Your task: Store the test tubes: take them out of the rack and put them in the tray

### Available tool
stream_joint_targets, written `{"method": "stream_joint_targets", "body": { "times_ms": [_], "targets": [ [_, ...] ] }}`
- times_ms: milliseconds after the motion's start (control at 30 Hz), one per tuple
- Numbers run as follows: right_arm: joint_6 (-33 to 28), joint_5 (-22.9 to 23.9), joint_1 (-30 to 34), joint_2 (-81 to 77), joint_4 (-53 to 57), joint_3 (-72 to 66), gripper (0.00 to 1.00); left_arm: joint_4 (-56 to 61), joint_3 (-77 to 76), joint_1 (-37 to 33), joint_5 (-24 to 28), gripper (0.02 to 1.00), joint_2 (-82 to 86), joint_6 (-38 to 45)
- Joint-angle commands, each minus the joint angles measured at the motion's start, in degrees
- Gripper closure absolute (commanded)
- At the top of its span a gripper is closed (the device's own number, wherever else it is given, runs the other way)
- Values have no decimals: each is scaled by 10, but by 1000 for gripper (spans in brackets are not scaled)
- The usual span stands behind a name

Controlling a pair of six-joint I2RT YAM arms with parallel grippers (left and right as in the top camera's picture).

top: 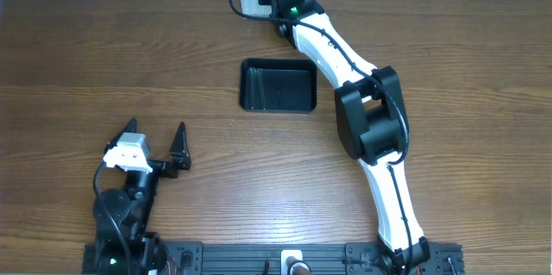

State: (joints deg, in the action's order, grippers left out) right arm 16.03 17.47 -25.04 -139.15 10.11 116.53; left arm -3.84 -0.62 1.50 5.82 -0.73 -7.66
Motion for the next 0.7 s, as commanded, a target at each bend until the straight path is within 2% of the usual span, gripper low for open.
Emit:
{"method": "stream_joint_targets", "body": {
  "times_ms": [33,700],
  "targets": [
    [-7,21,3,-8,2,16,733,-1,3,-2,5,18,3,9],
    [-15,32,4,-8,12,16,886,-1,3,-2,5,18,3,8]
  ]
}}
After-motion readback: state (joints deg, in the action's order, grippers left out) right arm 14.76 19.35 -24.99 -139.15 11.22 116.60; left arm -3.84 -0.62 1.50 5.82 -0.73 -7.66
